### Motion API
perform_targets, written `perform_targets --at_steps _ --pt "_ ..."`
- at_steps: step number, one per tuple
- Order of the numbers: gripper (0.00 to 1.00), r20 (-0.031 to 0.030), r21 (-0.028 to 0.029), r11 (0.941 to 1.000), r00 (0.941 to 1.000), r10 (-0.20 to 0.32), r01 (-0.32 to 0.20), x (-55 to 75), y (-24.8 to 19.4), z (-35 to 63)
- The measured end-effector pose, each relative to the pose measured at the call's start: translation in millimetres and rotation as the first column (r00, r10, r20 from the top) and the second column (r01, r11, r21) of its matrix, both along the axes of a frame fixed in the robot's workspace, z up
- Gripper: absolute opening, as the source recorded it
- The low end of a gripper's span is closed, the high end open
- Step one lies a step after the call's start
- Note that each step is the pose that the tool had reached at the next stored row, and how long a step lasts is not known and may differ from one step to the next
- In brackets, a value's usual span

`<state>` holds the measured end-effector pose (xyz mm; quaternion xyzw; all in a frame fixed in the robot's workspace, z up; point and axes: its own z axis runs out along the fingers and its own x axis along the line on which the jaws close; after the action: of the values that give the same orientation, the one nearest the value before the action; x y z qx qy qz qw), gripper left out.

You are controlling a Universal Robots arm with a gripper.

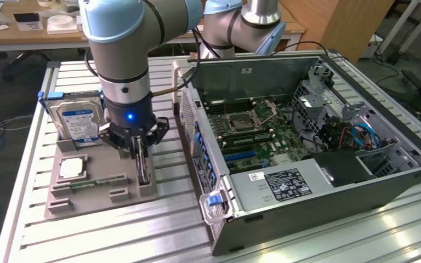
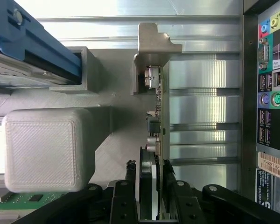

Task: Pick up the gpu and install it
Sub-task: 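Pick up the gpu and move the gpu toward the slot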

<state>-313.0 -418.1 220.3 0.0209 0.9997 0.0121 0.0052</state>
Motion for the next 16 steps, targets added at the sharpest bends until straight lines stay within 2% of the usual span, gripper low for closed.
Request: perform_targets --at_steps 4,5,16 --pt "0.32 -0.0001 0.0 1.0 1.0 0.0 0.0 1.3 0.0 0.0" --pt "0.28 -0.0001 -0.0001 1.0 1.0 0.0 0.0 1.7 0.0 0.0" --pt "0.27 0.0 -0.0001 1.0 1.0 0.0 0.0 3.2 0.0 -0.3"
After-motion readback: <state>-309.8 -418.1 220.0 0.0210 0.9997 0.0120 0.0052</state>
